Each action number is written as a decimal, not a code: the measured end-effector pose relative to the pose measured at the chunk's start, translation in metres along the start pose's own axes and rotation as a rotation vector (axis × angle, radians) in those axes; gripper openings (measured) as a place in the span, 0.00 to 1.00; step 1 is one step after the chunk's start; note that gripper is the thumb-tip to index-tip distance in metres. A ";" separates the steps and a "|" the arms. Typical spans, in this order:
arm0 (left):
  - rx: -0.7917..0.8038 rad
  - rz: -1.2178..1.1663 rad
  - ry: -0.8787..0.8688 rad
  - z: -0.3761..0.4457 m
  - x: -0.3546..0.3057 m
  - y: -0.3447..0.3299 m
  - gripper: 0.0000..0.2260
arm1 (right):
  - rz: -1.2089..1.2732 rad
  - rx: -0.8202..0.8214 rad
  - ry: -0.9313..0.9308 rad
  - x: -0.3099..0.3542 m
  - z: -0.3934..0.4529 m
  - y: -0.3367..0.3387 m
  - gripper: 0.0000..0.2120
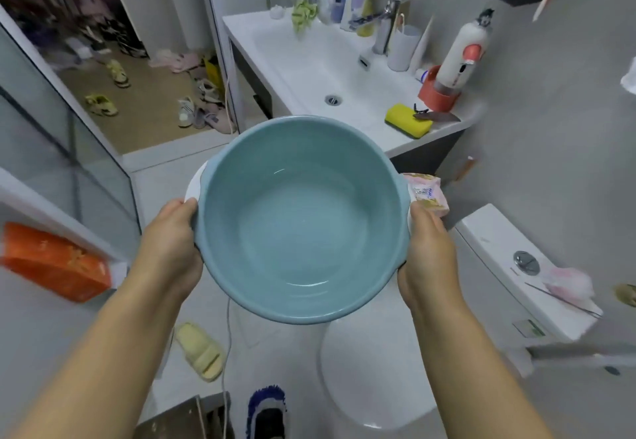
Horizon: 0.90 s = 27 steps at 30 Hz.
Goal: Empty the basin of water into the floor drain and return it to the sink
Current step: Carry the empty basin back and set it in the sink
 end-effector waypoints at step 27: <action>0.105 0.008 0.045 0.302 -0.136 -0.160 0.08 | -0.002 -0.091 0.138 0.112 0.245 -0.213 0.08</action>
Point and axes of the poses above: each hand's wrist, its own z-axis towards the middle knuckle, its own y-axis out of the back of the hand, x = y × z, the point moved 1 cm from there along z, towards the middle knuckle, and after that the axes turned 7 degrees about -z, right-handed, at the moved point
